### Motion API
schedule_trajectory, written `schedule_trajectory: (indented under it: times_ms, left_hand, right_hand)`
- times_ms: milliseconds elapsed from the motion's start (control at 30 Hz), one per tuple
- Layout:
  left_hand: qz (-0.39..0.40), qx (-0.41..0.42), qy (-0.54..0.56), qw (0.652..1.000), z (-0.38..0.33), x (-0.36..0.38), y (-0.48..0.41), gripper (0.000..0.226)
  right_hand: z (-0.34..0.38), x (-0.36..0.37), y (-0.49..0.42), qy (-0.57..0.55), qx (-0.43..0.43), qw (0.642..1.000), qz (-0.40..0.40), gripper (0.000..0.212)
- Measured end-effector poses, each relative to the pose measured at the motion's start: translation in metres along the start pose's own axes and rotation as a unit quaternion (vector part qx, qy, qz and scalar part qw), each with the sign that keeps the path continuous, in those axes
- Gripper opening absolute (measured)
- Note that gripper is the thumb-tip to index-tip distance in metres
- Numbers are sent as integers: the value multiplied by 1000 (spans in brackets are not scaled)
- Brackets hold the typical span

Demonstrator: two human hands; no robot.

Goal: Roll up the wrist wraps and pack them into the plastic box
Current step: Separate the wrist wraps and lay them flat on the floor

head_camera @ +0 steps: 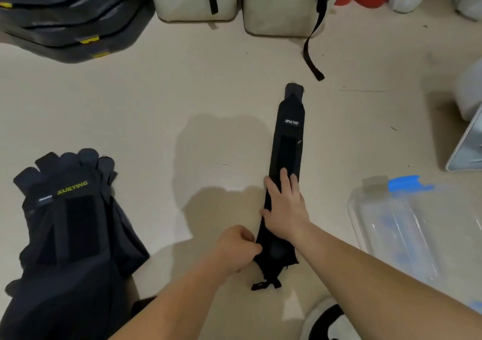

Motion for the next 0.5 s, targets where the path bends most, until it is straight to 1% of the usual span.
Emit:
schedule_trajectory:
  times_ms: [67, 167, 300, 433, 467, 500]
  left_hand:
    - [-14, 7, 7, 1000, -1, -4, -1, 22]
    - [-37, 24, 31, 999, -4, -11, -4, 19]
    - [-49, 36, 36, 998, -8, -15, -3, 13]
    - [-49, 43, -9, 998, -5, -25, 10, 16]
    - [-48, 47, -37, 997, -3, -31, 14, 18]
    - [-51, 54, -73, 995, -1, -39, 19, 20]
  right_hand:
    - [-14, -2, 4, 17, -14, 1000, -3, 88]
    - [-37, -12, 8, 5, 37, 999, -15, 93]
    - [-45, -14, 12, -5, 86, 996, 5, 89]
    - [-31, -18, 13, -19, 132, 991, 29, 86]
    - [-22, -21, 13, -25, 138, 990, 15, 82]
    - [-10, -25, 12, -18, 126, 992, -6, 76]
Point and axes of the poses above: each hand's wrist, its own y-axis away from the middle knuckle, its own x-axis out of the palm, z = x × y, the point moved 2 cm from there along -y, towards the middle knuckle, and after that the axes turned 8 degrees about -x, right-handed, at the moved point
